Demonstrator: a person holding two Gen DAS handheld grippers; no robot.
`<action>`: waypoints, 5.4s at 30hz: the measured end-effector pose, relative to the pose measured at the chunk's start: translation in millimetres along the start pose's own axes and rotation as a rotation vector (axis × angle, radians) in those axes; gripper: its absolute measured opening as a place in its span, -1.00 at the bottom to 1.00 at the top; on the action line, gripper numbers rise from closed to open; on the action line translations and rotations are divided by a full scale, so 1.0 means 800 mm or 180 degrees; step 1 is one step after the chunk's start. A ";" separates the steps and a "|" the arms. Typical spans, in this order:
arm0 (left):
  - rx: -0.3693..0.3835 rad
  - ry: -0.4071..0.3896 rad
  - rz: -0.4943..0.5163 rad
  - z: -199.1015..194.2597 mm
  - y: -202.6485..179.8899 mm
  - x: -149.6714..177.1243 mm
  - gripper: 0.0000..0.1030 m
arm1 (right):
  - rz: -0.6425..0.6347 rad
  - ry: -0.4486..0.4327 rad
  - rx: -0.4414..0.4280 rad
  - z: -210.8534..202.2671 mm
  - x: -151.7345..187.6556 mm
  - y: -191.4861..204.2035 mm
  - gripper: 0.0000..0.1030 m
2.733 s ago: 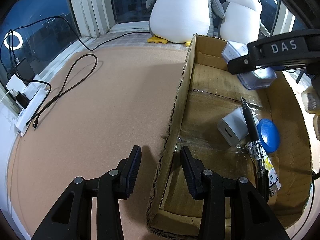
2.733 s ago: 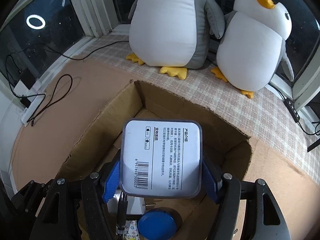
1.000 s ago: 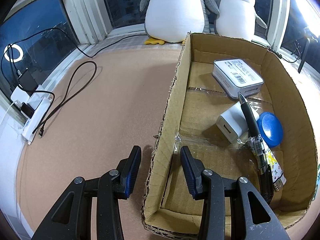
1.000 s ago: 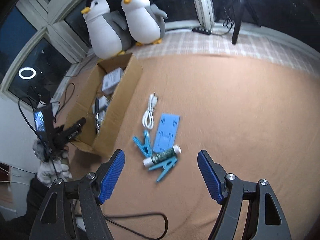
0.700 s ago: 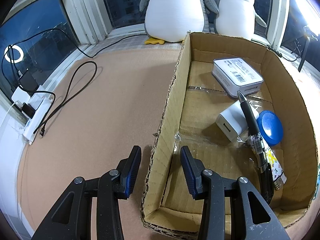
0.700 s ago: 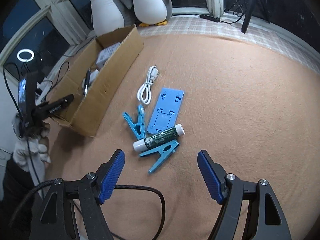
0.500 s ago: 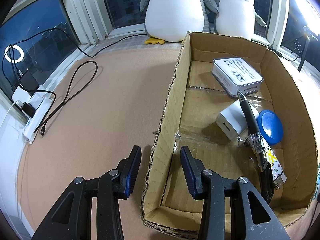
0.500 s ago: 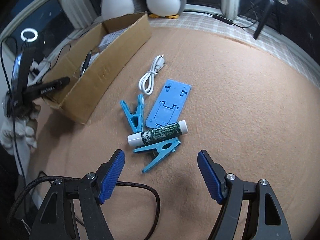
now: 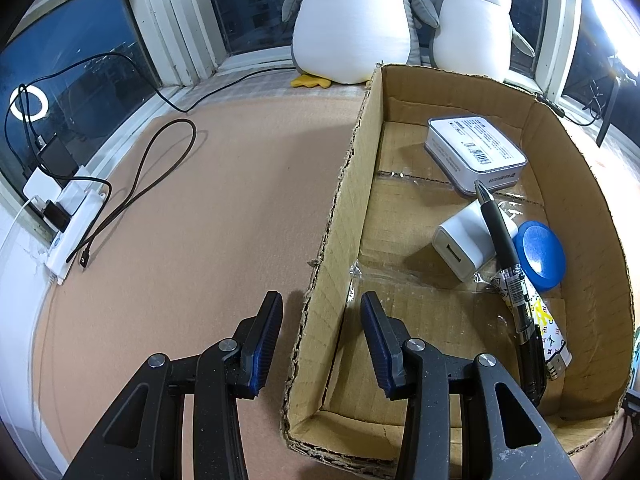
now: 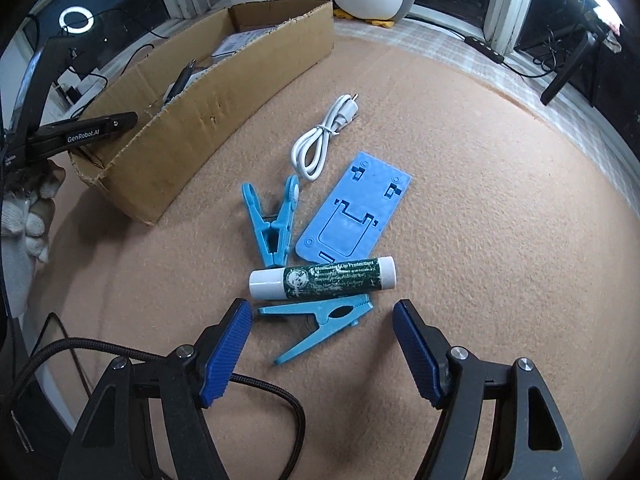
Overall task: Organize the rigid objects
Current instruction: 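Close the right tool on the blue clothespin, then carry the blue clothespin into the box and open the right tool, then move the right tool back toward the remaining items, then close the right tool on the white coiled cable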
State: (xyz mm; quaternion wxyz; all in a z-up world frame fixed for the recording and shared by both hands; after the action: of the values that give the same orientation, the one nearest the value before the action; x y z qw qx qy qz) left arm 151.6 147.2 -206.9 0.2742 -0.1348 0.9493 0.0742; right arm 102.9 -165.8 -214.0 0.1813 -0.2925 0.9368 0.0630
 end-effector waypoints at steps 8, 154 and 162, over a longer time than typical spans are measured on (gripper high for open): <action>0.0005 -0.0002 -0.0001 0.000 0.000 0.000 -0.14 | -0.0066 0.0014 0.0079 -0.003 0.000 0.001 0.05; 0.0148 -0.0109 0.0322 0.011 -0.004 -0.015 -0.14 | 0.0932 -0.0391 -0.0272 -0.020 -0.102 -0.036 -0.01; 0.0154 -0.0097 0.0283 0.011 -0.002 -0.016 -0.14 | 0.0704 -0.0093 -0.0205 0.029 -0.125 -0.017 -0.30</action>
State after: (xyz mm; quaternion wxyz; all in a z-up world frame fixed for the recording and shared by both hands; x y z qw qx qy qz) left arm 166.8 150.3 -207.5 0.2882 -0.0847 0.9516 0.0653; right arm 194.2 -119.6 -198.2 0.1773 -0.1920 0.9581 0.1170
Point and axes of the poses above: each gripper's, at about its wrist camera, not at the fingertips, and z roughly the way its jaws point, y to its left, x to its underside, the point moved 5 cm from there along z, roughly the way its jaws point, and after that the axes turned 6 degrees about -z, right-handed, at the moved point
